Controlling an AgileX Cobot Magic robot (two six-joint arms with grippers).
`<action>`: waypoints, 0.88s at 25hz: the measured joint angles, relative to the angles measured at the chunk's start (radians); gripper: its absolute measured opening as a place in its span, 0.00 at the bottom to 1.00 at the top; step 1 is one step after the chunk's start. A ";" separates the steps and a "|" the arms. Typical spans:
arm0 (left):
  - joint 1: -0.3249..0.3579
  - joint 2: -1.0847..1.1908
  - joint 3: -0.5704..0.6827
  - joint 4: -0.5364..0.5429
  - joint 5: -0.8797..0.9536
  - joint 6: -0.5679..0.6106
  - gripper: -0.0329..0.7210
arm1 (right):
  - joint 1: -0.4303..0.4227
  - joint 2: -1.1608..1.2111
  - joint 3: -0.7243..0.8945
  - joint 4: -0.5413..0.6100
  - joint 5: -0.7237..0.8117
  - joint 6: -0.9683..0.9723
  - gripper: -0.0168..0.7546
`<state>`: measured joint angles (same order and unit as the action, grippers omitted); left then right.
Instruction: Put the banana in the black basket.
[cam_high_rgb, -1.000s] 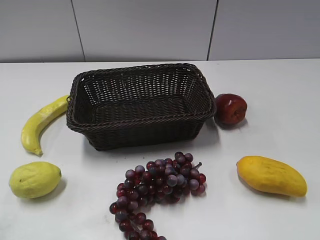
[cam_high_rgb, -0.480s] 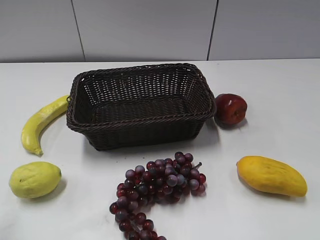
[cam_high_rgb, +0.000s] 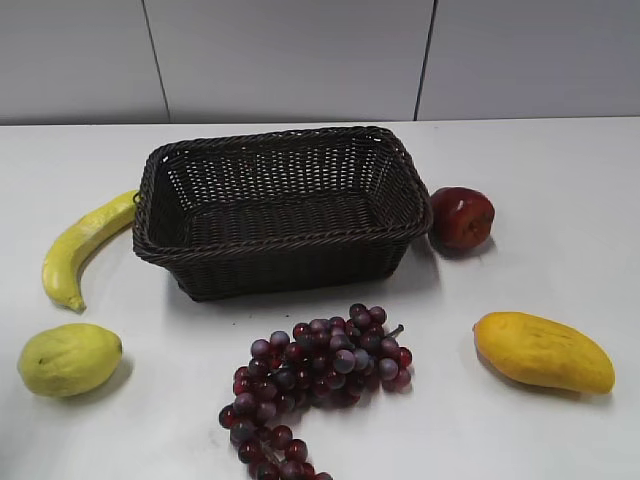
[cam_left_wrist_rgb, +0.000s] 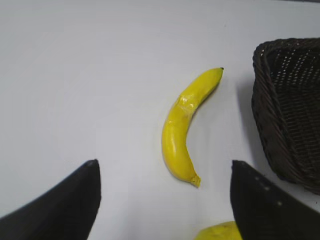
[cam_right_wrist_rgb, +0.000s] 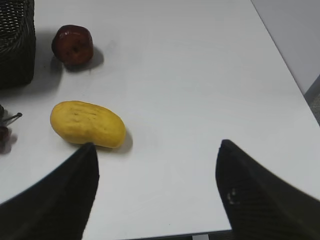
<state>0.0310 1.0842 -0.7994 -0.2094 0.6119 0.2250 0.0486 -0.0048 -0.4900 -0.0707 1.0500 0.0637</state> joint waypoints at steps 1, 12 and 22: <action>-0.011 0.054 -0.023 -0.003 0.000 0.006 0.84 | 0.000 0.000 0.000 0.000 0.000 0.000 0.78; -0.126 0.553 -0.207 0.071 -0.012 0.018 0.90 | 0.000 0.000 0.000 0.000 0.000 0.000 0.78; -0.126 0.824 -0.362 0.087 -0.032 0.019 0.89 | 0.000 0.000 0.000 0.000 0.000 0.000 0.78</action>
<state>-0.0955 1.9079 -1.1613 -0.1226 0.5799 0.2437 0.0486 -0.0048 -0.4900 -0.0707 1.0500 0.0637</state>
